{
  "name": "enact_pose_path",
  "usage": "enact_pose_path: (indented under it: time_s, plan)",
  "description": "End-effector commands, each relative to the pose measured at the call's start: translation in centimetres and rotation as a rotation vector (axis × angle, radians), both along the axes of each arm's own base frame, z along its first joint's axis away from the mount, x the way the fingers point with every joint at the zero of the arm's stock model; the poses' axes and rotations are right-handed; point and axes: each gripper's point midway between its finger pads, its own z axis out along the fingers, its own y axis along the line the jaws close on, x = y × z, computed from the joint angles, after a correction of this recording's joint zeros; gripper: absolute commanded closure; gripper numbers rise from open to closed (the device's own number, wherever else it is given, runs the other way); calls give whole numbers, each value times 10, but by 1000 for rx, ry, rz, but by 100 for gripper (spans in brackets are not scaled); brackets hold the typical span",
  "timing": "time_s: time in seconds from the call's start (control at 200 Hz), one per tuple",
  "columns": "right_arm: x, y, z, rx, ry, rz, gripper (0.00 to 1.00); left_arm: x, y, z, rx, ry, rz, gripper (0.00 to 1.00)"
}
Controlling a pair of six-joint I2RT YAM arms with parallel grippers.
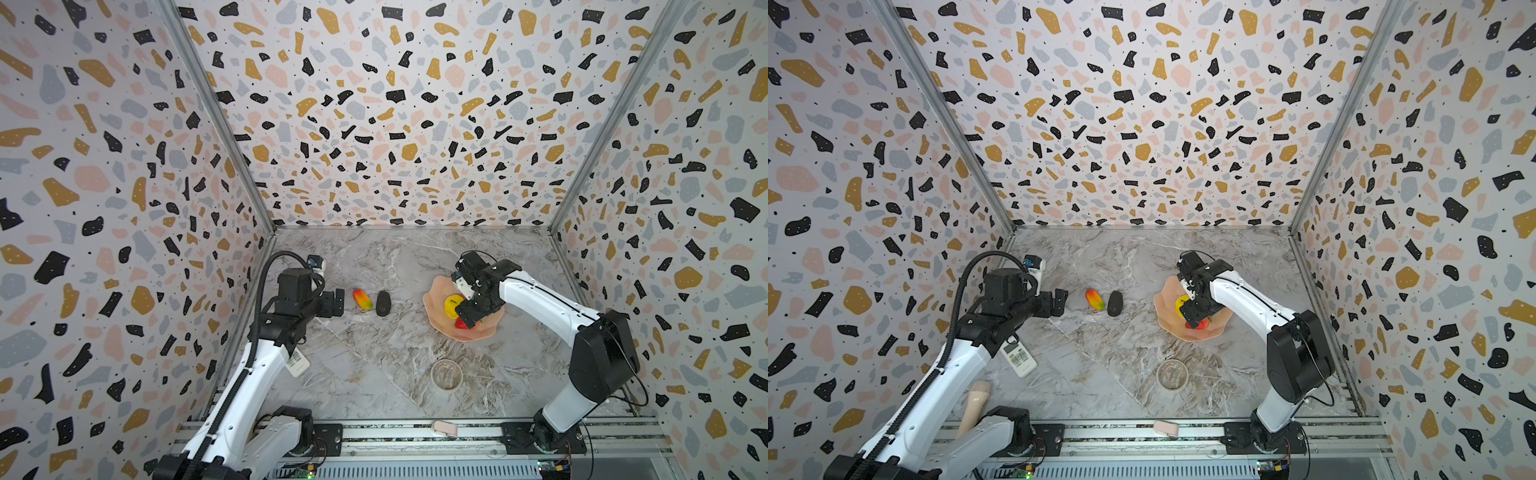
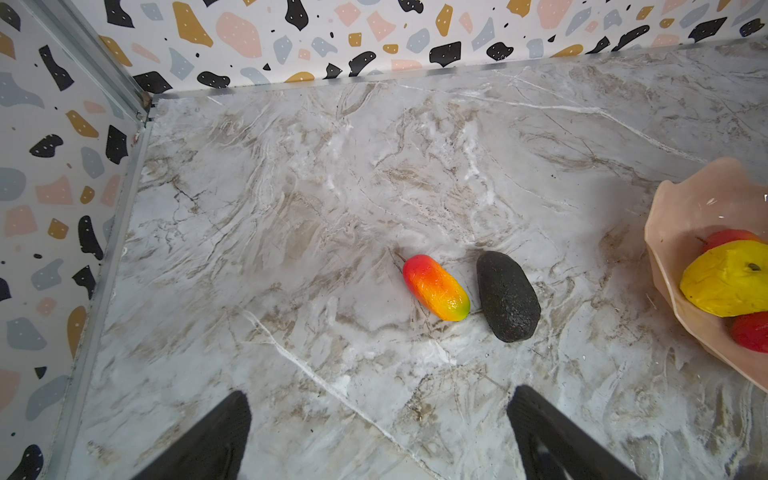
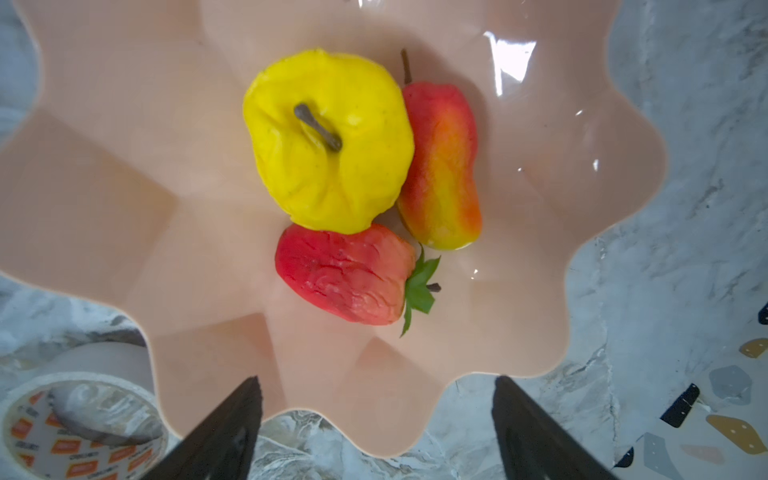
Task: Place and organize the fake fruits in the fruit bowl
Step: 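Release the strawberry into the bowl and reach the right gripper to the avocado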
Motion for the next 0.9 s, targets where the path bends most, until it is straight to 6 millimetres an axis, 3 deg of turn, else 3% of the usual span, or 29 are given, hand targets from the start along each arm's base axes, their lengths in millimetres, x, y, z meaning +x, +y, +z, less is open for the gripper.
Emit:
enact_pose_path:
  time_s: [0.0, 0.14, 0.27, 0.436, 0.636, 0.741, 0.891]
  plan:
    - [1, 16, 42, 33, -102, 47, 6, 3, -1, 8, 4, -37, -13, 0]
    - [-6, 85, 62, 125, -188, 249, 1, 3, -1, 7, 3, -35, -14, 0]
    - [-5, 158, 61, 243, -216, 356, 1, 3, -1, 6, 4, -32, -14, 0]
    - [27, 223, 46, 347, -241, 299, 1, 2, 0, 7, 3, -35, -12, 0]
    - [64, 276, 19, 469, -272, 149, 1, 1, -1, 9, 1, -41, -13, 0]
    - [74, 288, 4, 502, -271, 91, 0, 1, -1, 10, 2, -45, -14, 0]
    - [78, 291, -21, 481, -241, 62, 7, 1, -1, 10, 1, -47, -13, 0]
